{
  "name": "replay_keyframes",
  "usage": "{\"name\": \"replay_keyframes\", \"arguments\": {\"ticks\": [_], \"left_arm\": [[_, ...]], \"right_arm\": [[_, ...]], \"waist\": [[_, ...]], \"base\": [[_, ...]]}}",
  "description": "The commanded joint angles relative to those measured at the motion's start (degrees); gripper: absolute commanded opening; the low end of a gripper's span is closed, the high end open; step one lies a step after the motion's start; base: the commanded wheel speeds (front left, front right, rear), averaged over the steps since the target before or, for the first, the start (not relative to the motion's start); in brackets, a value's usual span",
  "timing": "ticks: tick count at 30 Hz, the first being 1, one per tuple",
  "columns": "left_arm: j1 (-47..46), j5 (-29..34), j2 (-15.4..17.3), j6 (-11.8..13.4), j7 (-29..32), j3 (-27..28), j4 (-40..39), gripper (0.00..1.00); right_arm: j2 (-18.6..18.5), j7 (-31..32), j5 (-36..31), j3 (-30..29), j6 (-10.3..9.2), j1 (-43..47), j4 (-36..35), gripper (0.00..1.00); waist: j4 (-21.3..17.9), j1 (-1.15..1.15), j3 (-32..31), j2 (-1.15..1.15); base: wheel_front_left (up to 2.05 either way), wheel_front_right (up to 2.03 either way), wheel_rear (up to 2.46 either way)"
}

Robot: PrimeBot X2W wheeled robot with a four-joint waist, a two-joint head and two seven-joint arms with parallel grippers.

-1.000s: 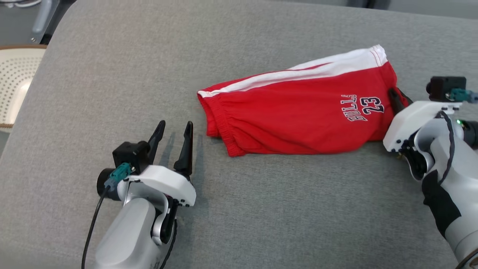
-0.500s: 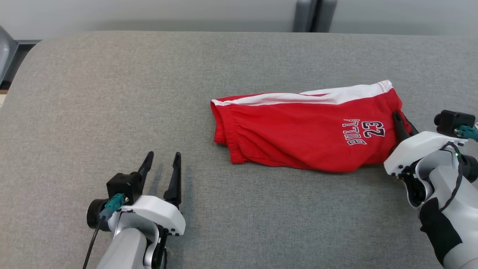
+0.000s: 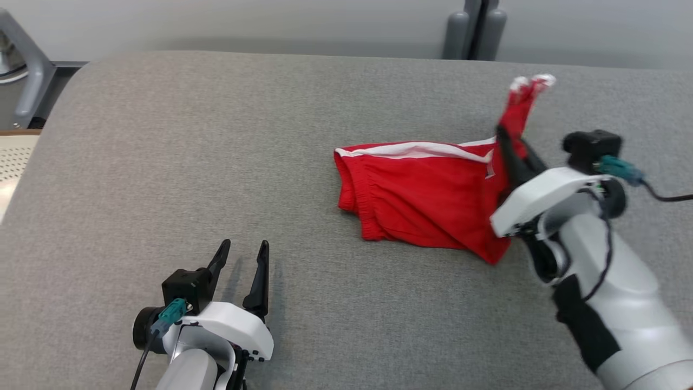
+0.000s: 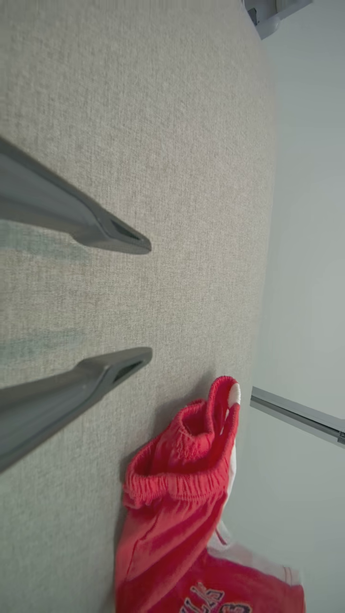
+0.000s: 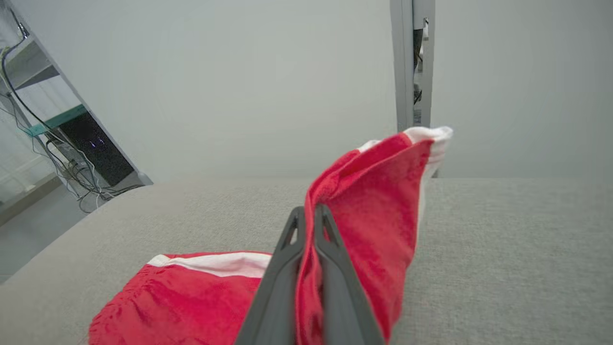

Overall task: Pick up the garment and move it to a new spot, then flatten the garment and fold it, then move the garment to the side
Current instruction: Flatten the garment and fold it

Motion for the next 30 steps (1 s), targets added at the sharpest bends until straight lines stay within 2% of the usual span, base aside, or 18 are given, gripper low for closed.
{"name": "replay_keyframes", "arguments": {"ticks": [1, 5, 11, 12, 13, 14, 15, 16, 20, 22, 26, 30], "left_arm": [[0.8, -0.2, 0.3, 0.0, -0.3, -0.3, -0.3, 1.00], [1.2, -0.8, 0.3, 0.4, -0.3, -1.4, -0.4, 1.00], [2.2, -0.3, 0.3, 0.8, -0.3, -2.5, -2.4, 1.00], [2.2, -0.1, 0.3, 0.8, -0.3, -2.7, -2.6, 1.00], [2.2, 0.1, 0.3, 0.8, -0.3, -2.9, -2.6, 1.00], [2.2, 0.1, 0.3, 0.8, -0.3, -2.9, -2.6, 1.00], [2.1, 0.1, 0.3, 0.9, -0.3, -3.0, -2.7, 1.00], [1.9, 0.3, 0.3, 0.9, -0.3, -3.1, -2.6, 1.00], [1.6, 0.6, 0.3, 1.1, -0.3, -2.8, -2.4, 1.00], [1.5, 1.1, 0.3, 1.2, -0.3, -2.3, -2.5, 1.00], [2.2, 2.0, 0.3, 1.5, -0.3, -0.8, -2.8, 1.00], [2.9, 3.2, 0.3, 1.8, -0.3, 1.0, -3.7, 1.00]], "right_arm": [[1.0, -0.2, 0.0, 2.3, 0.00, 1.3, -1.5, 0.00], [3.0, -0.1, 2.0, 8.4, -0.01, 2.7, -4.1, 0.00], [3.6, 0.1, 7.2, 18.7, 0.00, 3.6, -6.9, 0.00], [3.5, 0.1, 8.6, 20.2, 0.00, 3.7, -7.4, 0.05], [3.5, 0.1, 10.0, 21.8, 0.00, 3.7, -8.0, 0.36], [3.5, 0.1, 10.0, 21.8, 0.00, 3.7, -8.0, 0.36], [3.5, 0.0, 10.8, 23.2, 0.00, 3.6, -8.3, 0.87], [3.5, 0.0, 11.9, 24.6, 0.00, 3.4, -8.5, 1.00], [3.5, -0.3, 15.2, 26.8, 0.00, 2.6, -8.9, 1.00], [3.5, -0.2, 14.7, 25.1, 0.00, 2.1, -8.8, 1.00], [3.4, -0.2, 7.5, 16.0, -0.01, 3.6, -7.9, 1.00], [3.5, -0.2, -5.6, 2.1, 0.00, 7.5, -8.5, 1.00]], "waist": [[1.2, 0.00, -0.8, 0.00], [2.7, 0.00, -1.8, 0.00], [3.8, 0.00, -2.2, 0.00], [3.8, 0.00, -2.2, 0.00], [3.9, 0.00, -2.2, 0.00], [3.9, 0.00, -2.2, 0.00], [3.9, 0.00, -2.2, 0.00], [3.9, 0.00, -2.2, 0.00], [3.6, 0.00, -2.4, 0.00], [2.9, 0.00, -2.6, 0.00], [1.3, 0.00, -3.3, 0.00], [-0.7, 0.00, -3.8, 0.00]], "base": [[0.00, 0.00, 0.00], [0.00, 0.00, 0.00], [0.00, 0.00, 0.00], [0.00, 0.00, 0.00], [0.00, 0.00, 0.00], [0.00, 0.00, 0.00], [0.00, 0.00, 0.00], [0.00, 0.00, 0.00], [0.00, 0.00, 0.00], [0.00, 0.00, 0.00], [0.00, 0.00, 0.00], [0.00, 0.00, 0.00]]}}
